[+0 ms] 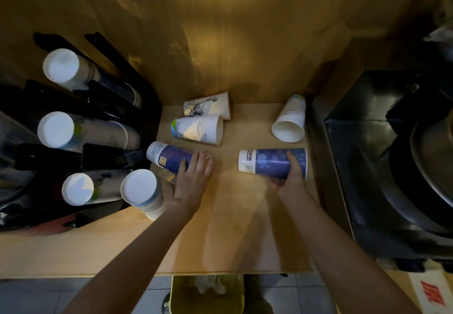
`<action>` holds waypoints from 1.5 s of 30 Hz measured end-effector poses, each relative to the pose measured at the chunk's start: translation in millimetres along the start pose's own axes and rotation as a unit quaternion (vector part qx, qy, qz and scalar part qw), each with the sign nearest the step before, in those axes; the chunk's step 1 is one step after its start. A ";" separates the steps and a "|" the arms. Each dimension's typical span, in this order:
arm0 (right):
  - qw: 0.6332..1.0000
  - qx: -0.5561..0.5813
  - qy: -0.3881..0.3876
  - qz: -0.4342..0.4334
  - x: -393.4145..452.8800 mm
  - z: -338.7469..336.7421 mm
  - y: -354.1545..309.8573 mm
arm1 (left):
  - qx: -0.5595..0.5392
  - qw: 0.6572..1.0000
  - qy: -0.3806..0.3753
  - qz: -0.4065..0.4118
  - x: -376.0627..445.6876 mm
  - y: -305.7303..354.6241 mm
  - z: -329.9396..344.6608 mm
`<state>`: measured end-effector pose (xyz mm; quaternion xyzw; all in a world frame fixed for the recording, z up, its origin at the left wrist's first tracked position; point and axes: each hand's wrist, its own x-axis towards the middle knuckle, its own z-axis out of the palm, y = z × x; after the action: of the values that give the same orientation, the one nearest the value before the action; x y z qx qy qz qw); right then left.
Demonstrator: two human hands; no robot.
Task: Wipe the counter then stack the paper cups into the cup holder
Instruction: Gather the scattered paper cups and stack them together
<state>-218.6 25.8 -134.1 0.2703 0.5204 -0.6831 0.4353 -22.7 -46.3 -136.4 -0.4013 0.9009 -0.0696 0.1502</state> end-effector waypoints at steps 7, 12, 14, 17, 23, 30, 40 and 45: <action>0.926 -0.233 -0.097 -0.282 -25.2 -6.6 -3.5 | -0.026 0.999 0.033 -0.011 12.5 9.3 -11.8; 0.792 -0.420 -0.155 -0.414 -40.5 -26.7 0.3 | -0.203 0.972 0.091 -0.079 8.6 4.4 -52.1; 0.776 -0.450 -0.162 -0.410 -38.3 -32.6 5.8 | -0.344 0.919 0.133 -0.137 2.9 -0.4 -74.9; 0.770 -0.468 -0.165 -0.401 -36.5 -36.7 11.7 | -0.464 0.838 0.230 -0.171 -9.9 -9.1 -114.3; 0.771 -0.474 -0.195 -0.379 -37.5 -36.8 9.3 | -0.605 0.732 0.270 -0.159 -43.1 -24.7 -184.0; 0.772 -0.472 -0.233 -0.355 -41.0 -35.2 4.9 | -0.635 0.728 0.220 -0.137 -45.6 14.3 -174.5; 0.745 -0.495 -0.234 -0.381 -31.2 -36.2 8.3 | -0.566 0.811 0.127 -0.076 -21.2 62.7 -104.5; 0.738 -0.499 -0.231 -0.391 -31.5 -37.9 7.8 | -0.567 0.817 0.089 -0.061 -12.4 68.5 -84.1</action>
<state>-200.0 71.0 -123.8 -0.3789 0.7298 -0.4774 0.3096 -90.4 9.1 -71.1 -0.4615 0.7643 0.4090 -0.1887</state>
